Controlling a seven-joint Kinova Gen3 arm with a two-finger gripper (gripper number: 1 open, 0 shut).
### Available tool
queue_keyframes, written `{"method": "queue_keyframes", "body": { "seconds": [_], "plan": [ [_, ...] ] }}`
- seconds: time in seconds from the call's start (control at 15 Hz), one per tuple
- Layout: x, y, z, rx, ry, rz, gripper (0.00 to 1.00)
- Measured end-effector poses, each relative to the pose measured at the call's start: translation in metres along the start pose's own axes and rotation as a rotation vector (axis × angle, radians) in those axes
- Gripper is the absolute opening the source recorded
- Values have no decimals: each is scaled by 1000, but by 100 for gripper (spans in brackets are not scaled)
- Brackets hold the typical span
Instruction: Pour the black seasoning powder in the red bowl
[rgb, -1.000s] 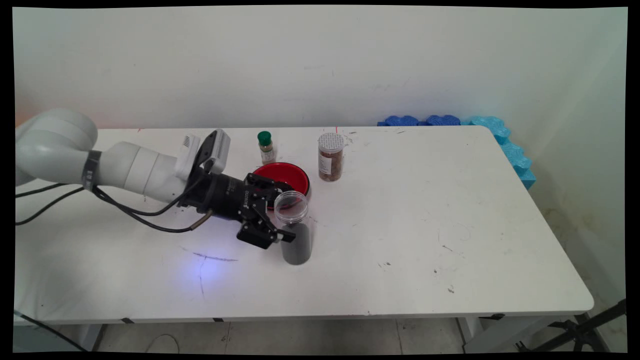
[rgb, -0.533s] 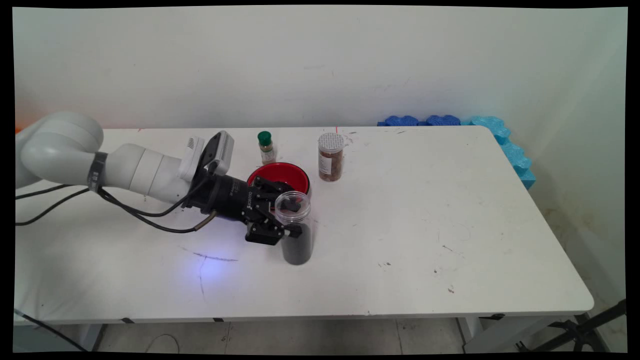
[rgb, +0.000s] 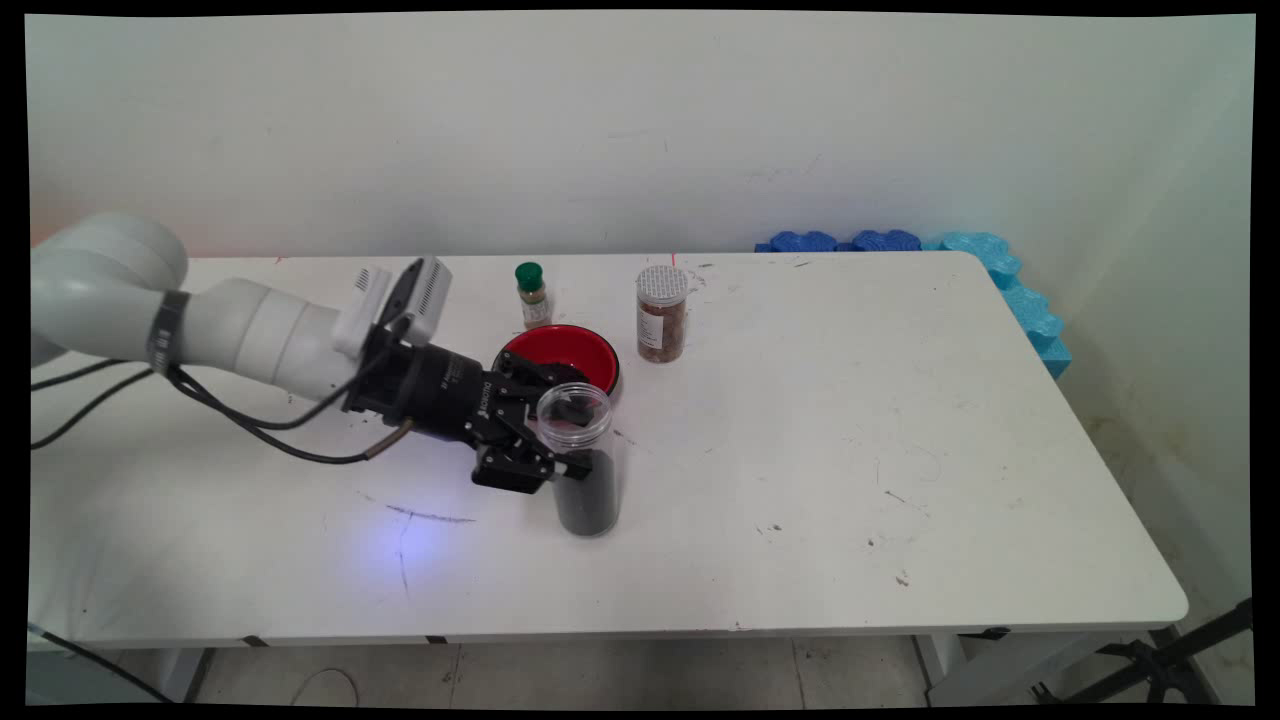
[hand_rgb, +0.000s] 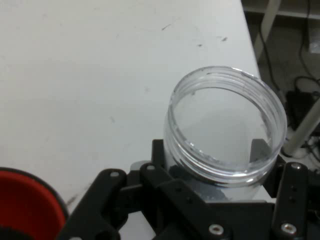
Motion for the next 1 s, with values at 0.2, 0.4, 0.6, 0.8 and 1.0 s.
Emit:
{"method": "queue_keyframes", "body": {
  "seconds": [0.2,0.4,0.6,0.8,1.0],
  "plan": [
    [14,4,-16,-30,23,-5,0],
    [34,6,-34,-42,46,-17,0],
    [55,6,-55,-50,66,-45,0],
    [73,4,-77,-59,66,-95,0],
    [89,-4,-96,-48,63,-175,0]
  ]
}}
